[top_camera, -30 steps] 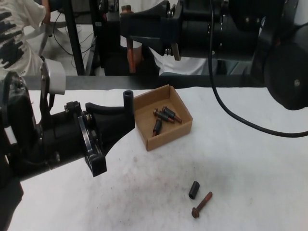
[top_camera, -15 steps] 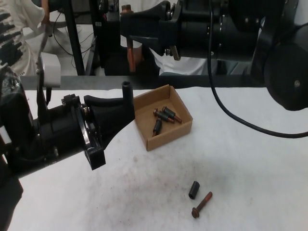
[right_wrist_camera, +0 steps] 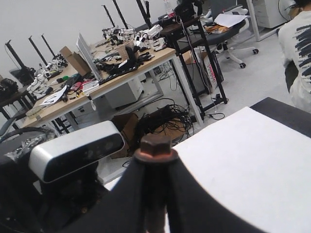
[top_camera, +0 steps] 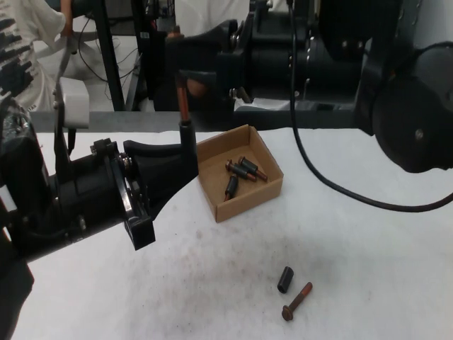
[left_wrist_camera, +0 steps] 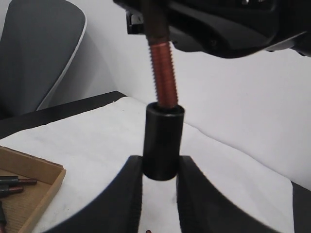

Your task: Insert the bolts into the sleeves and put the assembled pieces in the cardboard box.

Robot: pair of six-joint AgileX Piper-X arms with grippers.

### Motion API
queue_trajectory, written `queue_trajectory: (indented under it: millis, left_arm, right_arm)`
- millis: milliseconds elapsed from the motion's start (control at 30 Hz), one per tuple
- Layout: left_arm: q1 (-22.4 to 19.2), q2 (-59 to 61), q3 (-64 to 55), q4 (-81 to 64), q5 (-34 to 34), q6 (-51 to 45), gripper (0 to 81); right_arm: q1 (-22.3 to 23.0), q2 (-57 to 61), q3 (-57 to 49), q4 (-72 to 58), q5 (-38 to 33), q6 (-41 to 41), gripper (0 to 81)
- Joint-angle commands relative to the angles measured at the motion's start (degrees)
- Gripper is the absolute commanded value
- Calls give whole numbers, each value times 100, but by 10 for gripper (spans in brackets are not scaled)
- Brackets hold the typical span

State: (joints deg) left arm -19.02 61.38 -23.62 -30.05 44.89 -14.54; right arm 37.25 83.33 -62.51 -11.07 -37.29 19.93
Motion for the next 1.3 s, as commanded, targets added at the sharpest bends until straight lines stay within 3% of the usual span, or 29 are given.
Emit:
queue_trajectory:
  millis: [0,833,1267]
  left_arm:
    - [5,-13,-33,-88,-24,-8,2]
    - [17,-13,-33,-90,-24,-8,2]
    - [17,-13,-33,-90,-24,-8,2]
  right_arm:
    - [34,-13,-24,-32,51,-72,8]
    - [34,-13,-24,635,48,-709,8]
    - [34,-13,-24,742,-677,-801,8]
